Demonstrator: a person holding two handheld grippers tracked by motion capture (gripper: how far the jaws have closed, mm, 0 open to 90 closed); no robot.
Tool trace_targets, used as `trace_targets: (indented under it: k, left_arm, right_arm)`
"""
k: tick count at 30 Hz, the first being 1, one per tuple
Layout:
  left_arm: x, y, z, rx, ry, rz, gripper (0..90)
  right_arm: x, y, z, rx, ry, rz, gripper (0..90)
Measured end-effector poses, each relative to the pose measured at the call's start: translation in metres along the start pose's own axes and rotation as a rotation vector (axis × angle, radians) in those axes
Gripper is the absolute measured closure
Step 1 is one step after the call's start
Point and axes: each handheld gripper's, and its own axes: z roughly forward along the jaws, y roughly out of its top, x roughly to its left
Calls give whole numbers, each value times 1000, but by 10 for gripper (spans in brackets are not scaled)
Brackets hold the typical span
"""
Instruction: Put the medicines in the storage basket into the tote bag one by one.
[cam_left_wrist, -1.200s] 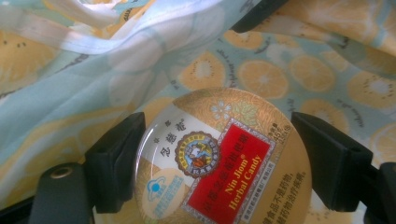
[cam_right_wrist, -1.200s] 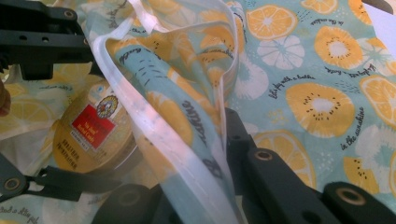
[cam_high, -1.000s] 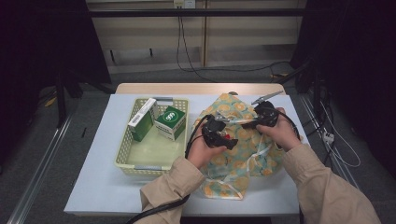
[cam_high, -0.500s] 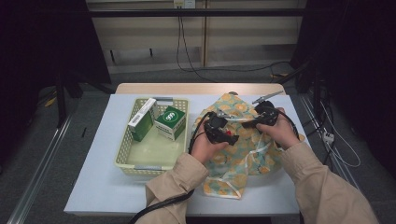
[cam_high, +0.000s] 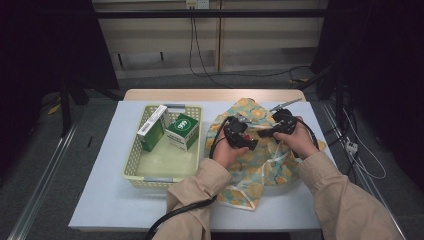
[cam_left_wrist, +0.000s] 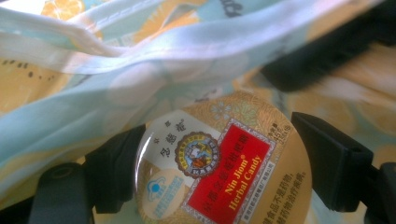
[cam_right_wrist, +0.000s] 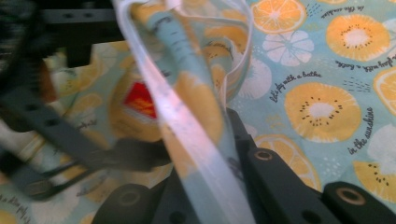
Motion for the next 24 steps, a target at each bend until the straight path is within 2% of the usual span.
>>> trace_targets:
  k: [2, 4, 9, 11, 13, 17, 19, 24]
  left_arm:
    - [4, 3, 9, -3, 7, 15, 201]
    - [5, 4, 14, -2, -4, 9, 181]
    - [0, 5, 2, 5, -25, 37, 140]
    - [-2, 6, -7, 11, -26, 44, 144]
    - [-4, 6, -19, -6, -50, 16, 144]
    - [-11, 9, -47, 9, -58, 27, 128]
    - [-12, 11, -63, -1, -62, 30, 121]
    - [-8, 17, -102, -26, -92, 32, 96]
  right_arm:
    - [1, 0, -1, 0, -10, -2, 894]
    - [2, 0, -2, 10, -29, -13, 893]
    - [-3, -2, -5, 11, -37, -5, 893]
    - [-4, -3, -6, 7, -48, 0, 893]
    - [-4, -4, -6, 4, -56, 1, 893]
    - [-2, -4, -6, 5, -65, -3, 893]
    - [0, -3, -7, 8, -68, -14, 893]
    - [5, -3, -6, 16, -78, -16, 892]
